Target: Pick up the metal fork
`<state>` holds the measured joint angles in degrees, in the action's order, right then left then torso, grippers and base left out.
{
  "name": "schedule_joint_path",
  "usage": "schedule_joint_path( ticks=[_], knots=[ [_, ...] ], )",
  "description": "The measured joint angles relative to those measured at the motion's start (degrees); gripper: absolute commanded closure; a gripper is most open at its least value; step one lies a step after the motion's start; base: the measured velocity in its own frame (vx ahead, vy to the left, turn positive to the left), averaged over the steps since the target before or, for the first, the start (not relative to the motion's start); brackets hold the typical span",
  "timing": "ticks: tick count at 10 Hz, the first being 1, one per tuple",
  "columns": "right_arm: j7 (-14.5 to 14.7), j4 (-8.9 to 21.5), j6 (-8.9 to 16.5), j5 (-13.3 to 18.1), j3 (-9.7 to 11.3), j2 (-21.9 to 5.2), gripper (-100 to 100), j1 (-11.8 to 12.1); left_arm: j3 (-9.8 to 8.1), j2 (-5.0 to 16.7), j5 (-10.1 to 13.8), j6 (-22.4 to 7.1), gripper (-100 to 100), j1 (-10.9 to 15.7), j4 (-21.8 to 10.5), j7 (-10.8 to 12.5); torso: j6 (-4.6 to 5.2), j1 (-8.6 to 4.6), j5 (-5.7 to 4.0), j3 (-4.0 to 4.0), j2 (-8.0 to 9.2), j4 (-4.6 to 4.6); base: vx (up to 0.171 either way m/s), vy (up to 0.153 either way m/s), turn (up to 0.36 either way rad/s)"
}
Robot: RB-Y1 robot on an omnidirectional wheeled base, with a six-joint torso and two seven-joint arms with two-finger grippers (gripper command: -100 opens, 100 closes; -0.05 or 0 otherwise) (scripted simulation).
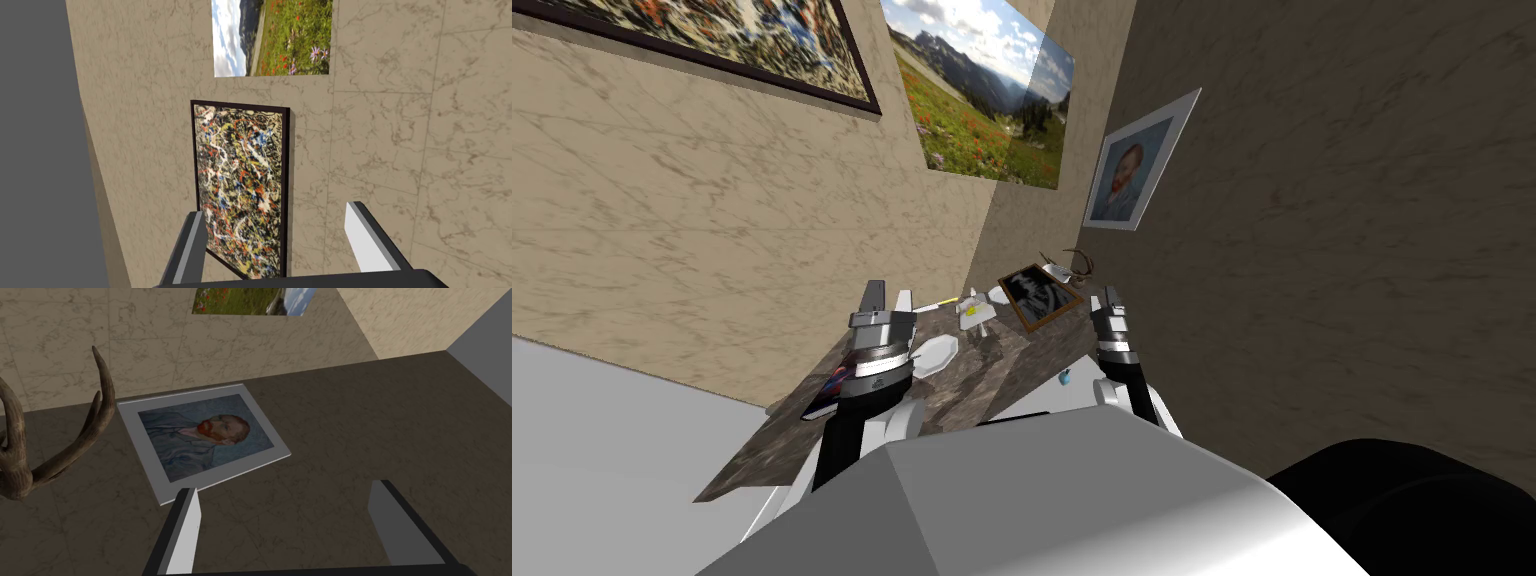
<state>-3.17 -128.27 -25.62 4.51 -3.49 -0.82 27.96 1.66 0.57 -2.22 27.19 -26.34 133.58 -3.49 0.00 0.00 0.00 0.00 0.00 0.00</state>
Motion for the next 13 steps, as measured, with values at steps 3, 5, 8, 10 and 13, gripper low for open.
schedule_joint_path(
  ticks=[3,5,8,10,13],
  knots=[
    [0.0,0.0,0.0,0.0,0.0,0.0,0,0.0,-0.70,3.5,1.3,-2.6,-100,0.6,-1.0,-0.7,0.01,-0.06,-0.02,0.15,0.27,0.06,-0.074,-0.021,-0.105],
    [0.0,0.0,0.0,0.0,0.0,0.0,0,0.0,-1.62,6.2,2.7,-5.5,-100,1.7,-2.5,-1.7,0.02,-0.05,-0.01,0.16,0.28,0.06,-0.056,-0.017,-0.097],
    [0.0,0.0,0.0,0.0,0.0,0.0,0,0.0,-2.74,9.0,4.6,-9.5,-100,2.4,-3.6,-3.0,0.02,-0.03,-0.01,0.10,0.17,0.04,-0.041,-0.015,-0.120],
    [0.0,0.0,0.0,0.0,0.0,0.0,0,0.0,-3.28,10.4,5.7,-12.7,-100,2.8,-4.0,-3.9,0.02,-0.03,-0.01,0.11,0.20,0.04,-0.047,-0.012,-0.118],
    [0.0,0.0,0.0,0.0,0.0,0.0,0,0.0,-4.83,12.8,7.6,-16.5,-100,4.1,-5.6,-4.9,-0.01,0.00,0.00,0.08,0.13,0.03,-0.036,-0.014,-0.127]
  ],
)
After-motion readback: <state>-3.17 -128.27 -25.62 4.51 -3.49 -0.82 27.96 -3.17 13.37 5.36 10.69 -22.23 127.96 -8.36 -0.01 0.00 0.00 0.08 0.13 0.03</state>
